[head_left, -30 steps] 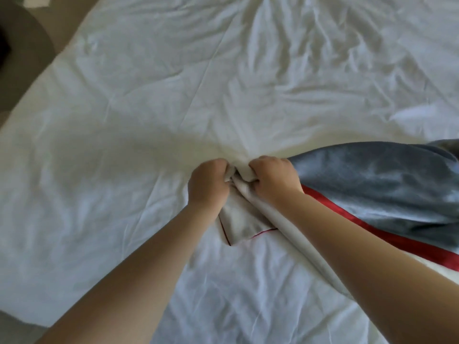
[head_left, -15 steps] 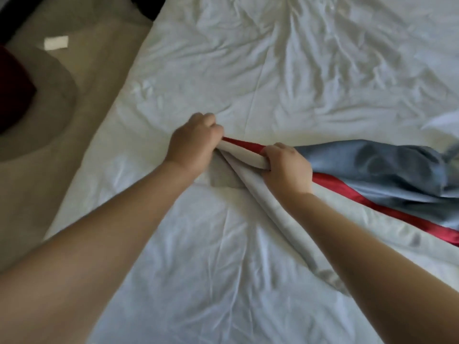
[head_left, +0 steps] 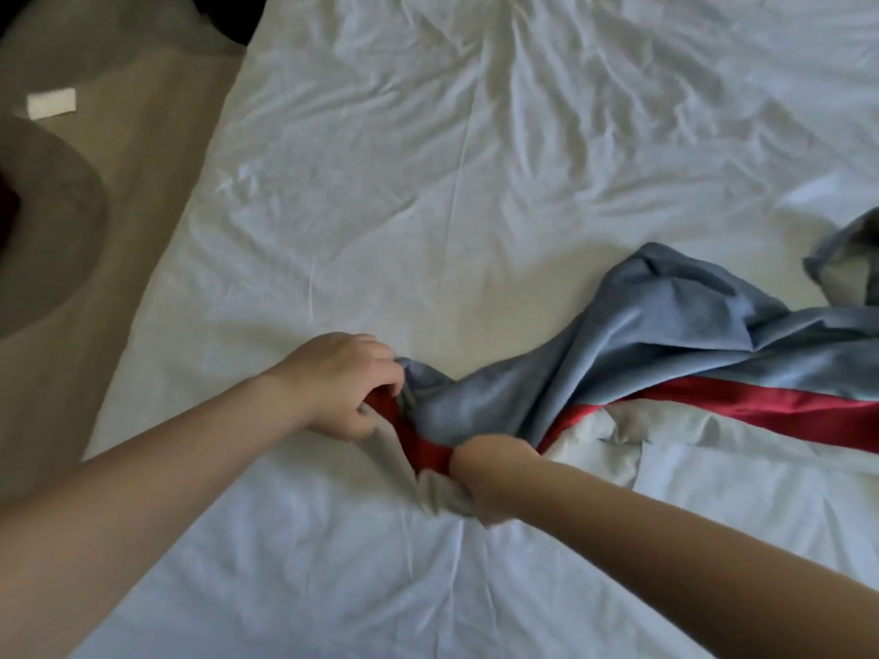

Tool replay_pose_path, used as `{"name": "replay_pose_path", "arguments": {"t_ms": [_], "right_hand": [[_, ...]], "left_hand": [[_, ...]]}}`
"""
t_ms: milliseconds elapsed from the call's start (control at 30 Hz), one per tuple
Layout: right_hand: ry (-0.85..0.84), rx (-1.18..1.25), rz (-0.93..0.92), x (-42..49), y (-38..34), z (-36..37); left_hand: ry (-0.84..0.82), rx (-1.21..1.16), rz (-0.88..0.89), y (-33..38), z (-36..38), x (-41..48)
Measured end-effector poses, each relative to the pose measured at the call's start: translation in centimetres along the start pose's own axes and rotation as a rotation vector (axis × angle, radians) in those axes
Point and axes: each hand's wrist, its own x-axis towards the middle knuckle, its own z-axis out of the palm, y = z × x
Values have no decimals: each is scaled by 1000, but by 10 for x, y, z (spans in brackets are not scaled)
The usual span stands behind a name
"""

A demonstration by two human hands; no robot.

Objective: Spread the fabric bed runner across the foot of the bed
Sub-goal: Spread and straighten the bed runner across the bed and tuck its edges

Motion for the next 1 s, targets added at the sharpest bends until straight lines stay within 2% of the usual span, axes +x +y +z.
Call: {"name": "replay_pose_path", "arguments": {"t_ms": [67,133,233,300,367,433,467,500,600,733,833,900,1000], "right_hand": [[-142,-52,-71,-7,1,15],[-147,12,-135,-14,8,23],[-153,277,-220,-25,29,5],[13,410,-221,-29,50,-20],[333,457,-157,-25,83,-41],[577,417,-14,-19,122,-57],[637,320,39,-15,144,-63],[638,183,70,-10,163,-66],[455,-103,83,-1,201,-61],[299,-121,49,-7,225,-50],[208,-253,24,-11,226,-48],[188,-359,0,-9,222,-46],[290,-405,-43,-8,222,-58]], "left_hand": [[19,-33,17,18,4,21],[106,-89,-25,33,8,44],[200,-170,-134,47,9,81],[179,-200,-193,50,10,104],[117,-230,-239,56,13,121],[78,-242,-271,67,21,130],[57,-248,-279,73,25,133],[28,-262,-275,78,29,133],[-62,-294,-251,81,31,130],[-24,-259,-326,76,21,134],[18,-180,-372,73,14,140],[-2,-140,-367,73,10,144],[7,-57,-374,69,2,147]]}}
